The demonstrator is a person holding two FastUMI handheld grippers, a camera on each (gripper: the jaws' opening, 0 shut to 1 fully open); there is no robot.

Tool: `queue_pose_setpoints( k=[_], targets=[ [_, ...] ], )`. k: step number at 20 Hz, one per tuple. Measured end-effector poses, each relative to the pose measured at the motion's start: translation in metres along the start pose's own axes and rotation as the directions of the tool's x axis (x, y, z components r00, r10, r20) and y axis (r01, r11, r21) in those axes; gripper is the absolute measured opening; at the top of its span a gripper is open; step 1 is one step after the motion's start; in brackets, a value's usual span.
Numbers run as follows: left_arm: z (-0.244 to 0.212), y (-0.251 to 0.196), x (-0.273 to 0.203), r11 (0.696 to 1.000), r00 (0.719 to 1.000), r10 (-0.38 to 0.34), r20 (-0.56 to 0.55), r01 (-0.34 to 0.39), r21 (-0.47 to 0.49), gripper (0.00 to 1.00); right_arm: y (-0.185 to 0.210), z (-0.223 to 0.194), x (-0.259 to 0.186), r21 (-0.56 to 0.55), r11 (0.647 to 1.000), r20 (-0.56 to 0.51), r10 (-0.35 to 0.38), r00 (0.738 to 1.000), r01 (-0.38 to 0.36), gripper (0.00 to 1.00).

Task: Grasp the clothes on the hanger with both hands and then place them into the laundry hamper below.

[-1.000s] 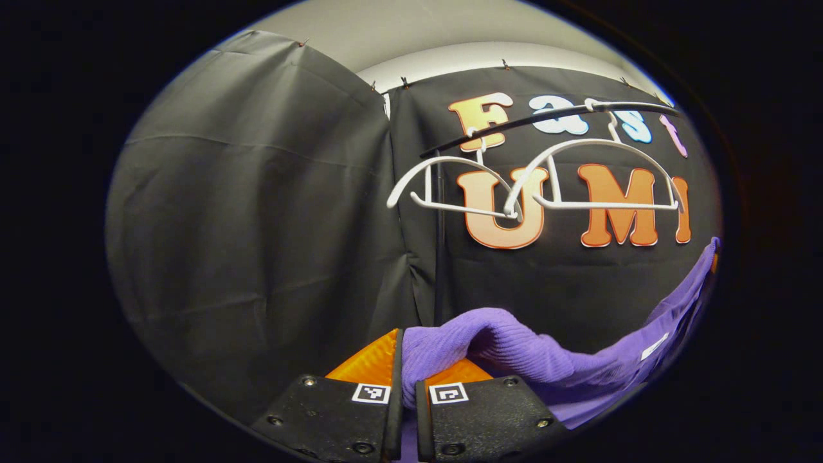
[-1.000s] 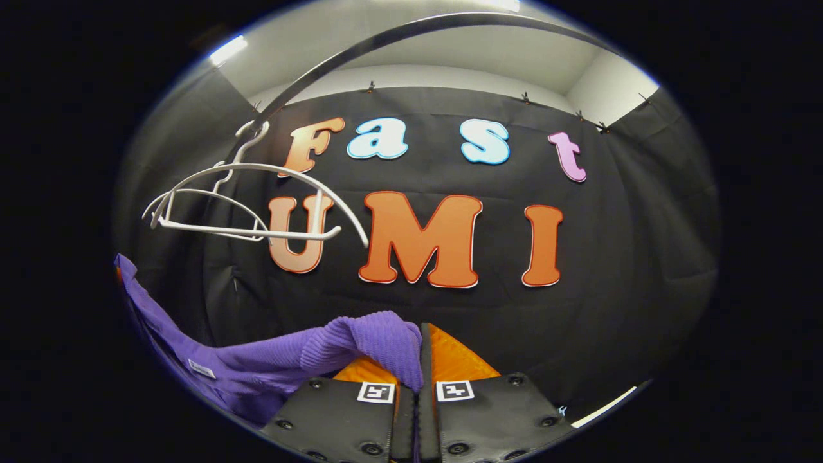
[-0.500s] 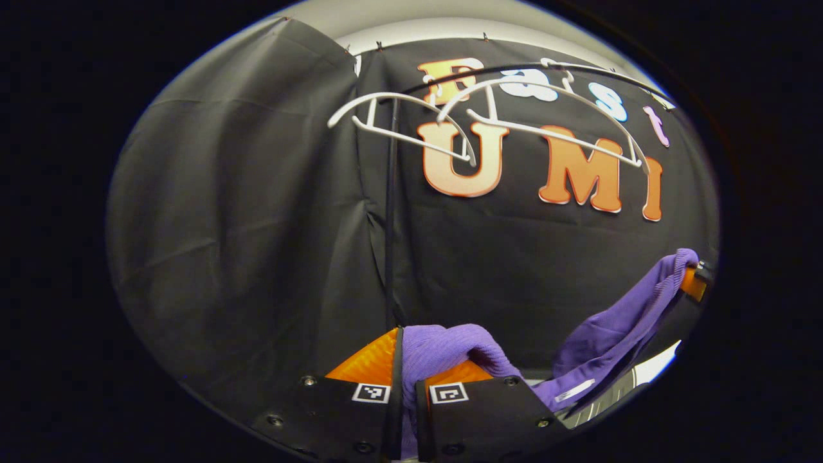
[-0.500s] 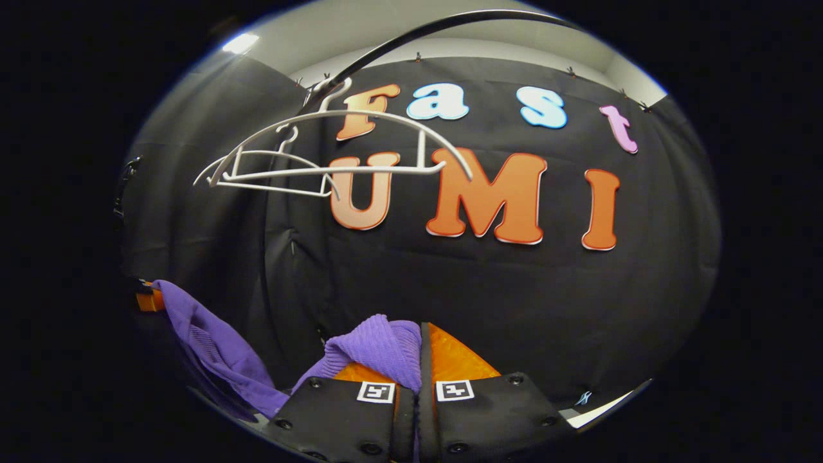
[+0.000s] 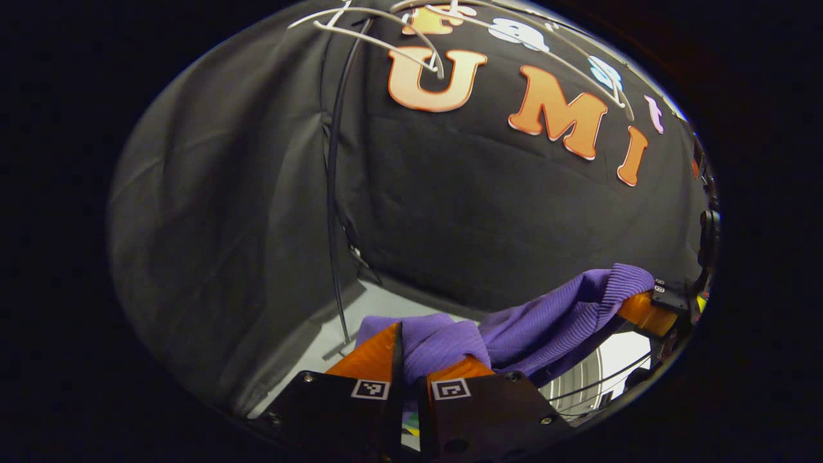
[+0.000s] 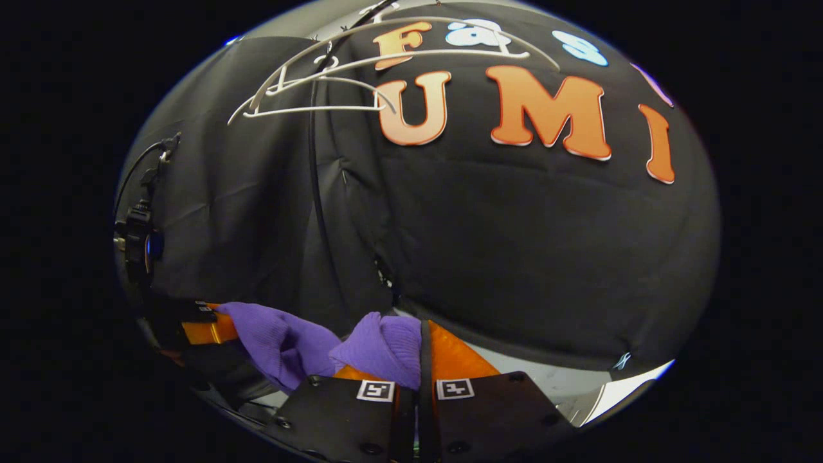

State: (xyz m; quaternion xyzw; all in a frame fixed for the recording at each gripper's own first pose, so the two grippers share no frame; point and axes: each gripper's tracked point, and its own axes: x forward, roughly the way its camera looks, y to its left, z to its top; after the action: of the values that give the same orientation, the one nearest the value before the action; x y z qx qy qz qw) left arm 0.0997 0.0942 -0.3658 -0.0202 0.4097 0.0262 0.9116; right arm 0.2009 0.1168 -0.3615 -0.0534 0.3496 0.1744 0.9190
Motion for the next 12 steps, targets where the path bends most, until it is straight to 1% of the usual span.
queue_pose_setpoints(
  k=[1,3,5,10,12],
  targets=[
    [-0.007,-0.003,0.004,1.000,1.000,-0.008,-0.022,0.008,-0.014,0.11,0.001,-0.011,0.001,0.001,1.000,-0.032,0.004,0.999,-0.004,0.11],
    [-0.017,-0.008,0.011,0.999,0.997,-0.027,-0.069,0.024,-0.035,0.10,0.003,-0.028,0.007,0.018,1.000,-0.095,0.010,0.995,-0.008,0.11],
    [-0.032,-0.009,0.015,0.999,0.993,-0.034,-0.116,0.030,-0.039,0.13,0.009,-0.047,0.013,0.050,0.999,-0.160,0.022,0.987,-0.014,0.11],
    [-0.067,-0.006,0.028,1.000,0.969,-0.021,-0.246,0.015,-0.027,0.17,0.012,-0.088,0.017,0.112,0.994,-0.306,0.026,0.952,0.009,0.11],
    [-0.074,-0.008,0.031,0.999,0.961,-0.026,-0.275,0.017,-0.034,0.15,0.011,-0.104,0.017,0.131,0.991,-0.357,0.022,0.934,0.026,0.11]
  ],
)
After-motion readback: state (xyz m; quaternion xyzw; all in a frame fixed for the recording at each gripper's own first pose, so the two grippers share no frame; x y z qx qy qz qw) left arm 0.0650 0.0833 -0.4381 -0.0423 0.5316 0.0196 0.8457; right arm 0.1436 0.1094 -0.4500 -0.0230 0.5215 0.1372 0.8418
